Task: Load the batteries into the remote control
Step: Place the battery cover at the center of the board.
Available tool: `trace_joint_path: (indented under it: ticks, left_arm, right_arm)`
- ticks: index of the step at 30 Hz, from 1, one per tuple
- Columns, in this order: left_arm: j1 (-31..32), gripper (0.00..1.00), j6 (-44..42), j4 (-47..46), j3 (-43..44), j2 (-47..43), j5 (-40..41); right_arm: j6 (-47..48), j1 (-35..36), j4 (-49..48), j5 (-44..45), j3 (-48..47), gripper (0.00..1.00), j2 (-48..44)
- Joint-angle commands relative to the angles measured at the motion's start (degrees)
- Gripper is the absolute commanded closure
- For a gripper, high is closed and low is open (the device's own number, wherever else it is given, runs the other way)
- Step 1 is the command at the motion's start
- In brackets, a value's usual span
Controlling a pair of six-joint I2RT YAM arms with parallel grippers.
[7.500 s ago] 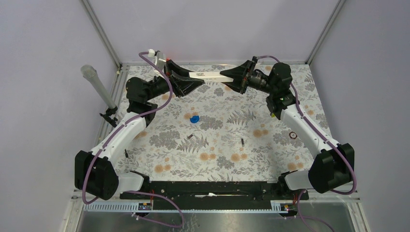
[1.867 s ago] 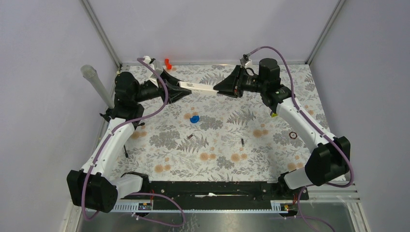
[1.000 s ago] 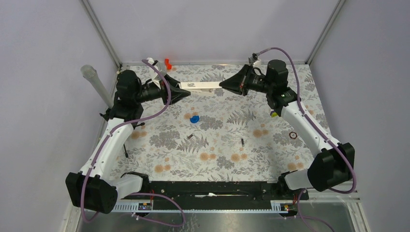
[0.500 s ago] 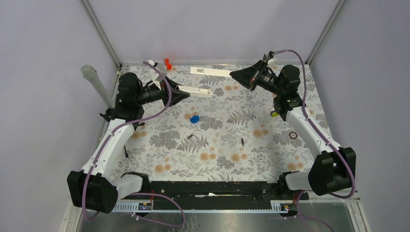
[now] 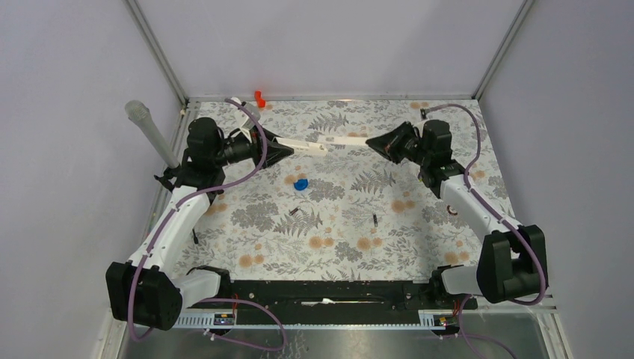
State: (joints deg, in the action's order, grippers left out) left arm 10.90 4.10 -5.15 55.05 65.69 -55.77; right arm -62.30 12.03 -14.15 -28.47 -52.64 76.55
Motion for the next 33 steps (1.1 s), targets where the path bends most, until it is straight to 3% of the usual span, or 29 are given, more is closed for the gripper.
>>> trace_joint_path:
  ticks: [1, 14, 16, 22, 24, 29, 33]
  left_arm:
    - [-0.2, 1.00, 1.2, -6.2, 0.9, -1.6, 2.2]
    - [-0.2, 1.00, 1.0, -6.3, 0.7, -4.4, 3.8]
    - [-0.2, 1.00, 1.0, -6.3, 0.8, -4.6, 3.8]
    - [-0.1, 1.00, 1.3, -6.0, 1.7, -4.4, 3.5]
    - [-0.1, 1.00, 1.3, -5.5, 1.9, -4.5, 3.1]
    - [0.7, 1.00, 1.0, -3.1, 2.6, -4.3, 2.4]
    - [2.7, 1.00, 0.2, -0.6, 4.2, -4.0, 0.7]
  right_arm:
    - [8.6, -0.2, 3.1, 7.1, 4.9, 1.00, 1.6]
    - [17.8, -0.3, 1.8, 9.5, 10.7, 1.00, 8.7]
    - [19.3, -0.2, 4.0, 10.5, 10.1, 0.89, 9.0]
    - [22.4, -0.2, 12.4, 12.7, 6.6, 0.37, 7.7]
    - [23.4, -0.2, 15.3, 13.5, 5.6, 0.26, 4.9]
    - [27.4, -0.3, 17.6, 9.3, 2.4, 0.14, -0.7]
    - [28.0, -0.2, 10.0, -12.1, -0.8, 0.14, -1.9]
